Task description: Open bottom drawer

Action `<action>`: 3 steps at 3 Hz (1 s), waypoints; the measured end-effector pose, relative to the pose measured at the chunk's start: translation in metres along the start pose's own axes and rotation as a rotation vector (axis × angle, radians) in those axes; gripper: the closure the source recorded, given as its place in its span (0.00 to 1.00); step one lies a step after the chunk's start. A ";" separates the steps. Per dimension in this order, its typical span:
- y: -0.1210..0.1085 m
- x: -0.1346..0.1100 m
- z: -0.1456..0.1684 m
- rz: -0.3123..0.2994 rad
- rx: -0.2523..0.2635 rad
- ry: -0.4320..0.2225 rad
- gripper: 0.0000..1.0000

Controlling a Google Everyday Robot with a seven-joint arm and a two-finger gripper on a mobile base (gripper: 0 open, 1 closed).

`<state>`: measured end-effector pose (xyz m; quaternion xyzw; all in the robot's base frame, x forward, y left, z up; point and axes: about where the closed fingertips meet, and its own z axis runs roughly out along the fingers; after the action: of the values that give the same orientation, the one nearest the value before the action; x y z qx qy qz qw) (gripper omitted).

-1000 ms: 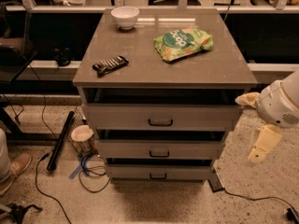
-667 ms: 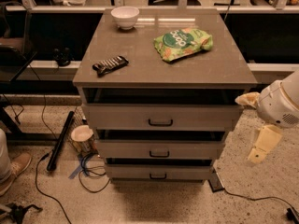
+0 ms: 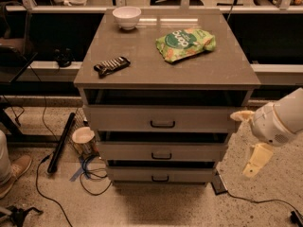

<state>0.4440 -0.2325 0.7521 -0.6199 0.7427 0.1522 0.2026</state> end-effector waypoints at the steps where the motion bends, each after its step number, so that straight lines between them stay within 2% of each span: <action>1: -0.004 0.023 0.052 -0.029 -0.029 -0.076 0.00; 2: -0.007 0.047 0.116 -0.042 -0.067 -0.147 0.00; 3: -0.004 0.077 0.196 0.008 -0.142 -0.223 0.00</action>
Offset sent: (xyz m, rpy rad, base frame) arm 0.0249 0.0246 -0.2178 0.2507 0.0247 0.1011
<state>0.4589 -0.2056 0.5436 -0.6090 0.7052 0.2732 0.2390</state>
